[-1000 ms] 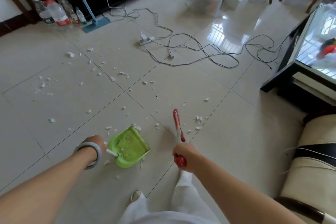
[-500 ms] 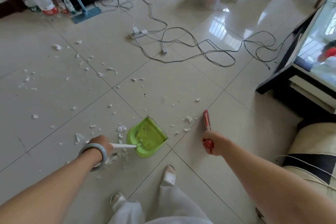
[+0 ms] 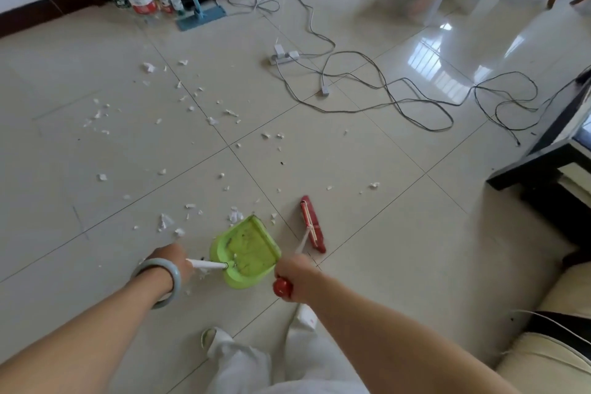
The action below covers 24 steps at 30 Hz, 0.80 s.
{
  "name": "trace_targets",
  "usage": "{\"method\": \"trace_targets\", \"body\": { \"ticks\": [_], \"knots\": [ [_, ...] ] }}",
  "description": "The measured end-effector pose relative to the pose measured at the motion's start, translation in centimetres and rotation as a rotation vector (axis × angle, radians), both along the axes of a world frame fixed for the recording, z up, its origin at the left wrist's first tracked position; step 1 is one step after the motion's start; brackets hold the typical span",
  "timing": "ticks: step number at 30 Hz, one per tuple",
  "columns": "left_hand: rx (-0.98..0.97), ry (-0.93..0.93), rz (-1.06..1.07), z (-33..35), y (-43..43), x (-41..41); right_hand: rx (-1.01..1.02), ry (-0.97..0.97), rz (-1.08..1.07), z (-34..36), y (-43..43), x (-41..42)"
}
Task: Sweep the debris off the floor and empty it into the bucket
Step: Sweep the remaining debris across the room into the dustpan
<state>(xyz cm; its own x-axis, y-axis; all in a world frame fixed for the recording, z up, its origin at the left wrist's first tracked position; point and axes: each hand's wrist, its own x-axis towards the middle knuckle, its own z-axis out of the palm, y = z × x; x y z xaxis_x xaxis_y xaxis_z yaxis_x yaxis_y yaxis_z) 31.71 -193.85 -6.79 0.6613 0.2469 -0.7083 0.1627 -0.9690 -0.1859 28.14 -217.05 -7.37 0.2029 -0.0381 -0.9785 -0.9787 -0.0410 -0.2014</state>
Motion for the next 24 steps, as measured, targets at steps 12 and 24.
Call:
{"method": "trace_targets", "body": {
  "ticks": [12,24],
  "knots": [
    [0.03,-0.013,0.212,0.9,4.5,-0.4,0.114,-0.09,0.012,2.9,1.7,2.2],
    [-0.05,-0.074,0.212,1.1,-4.5,4.2,-0.184,-0.206,-0.027,1.5,-14.3,6.8]
  ]
}}
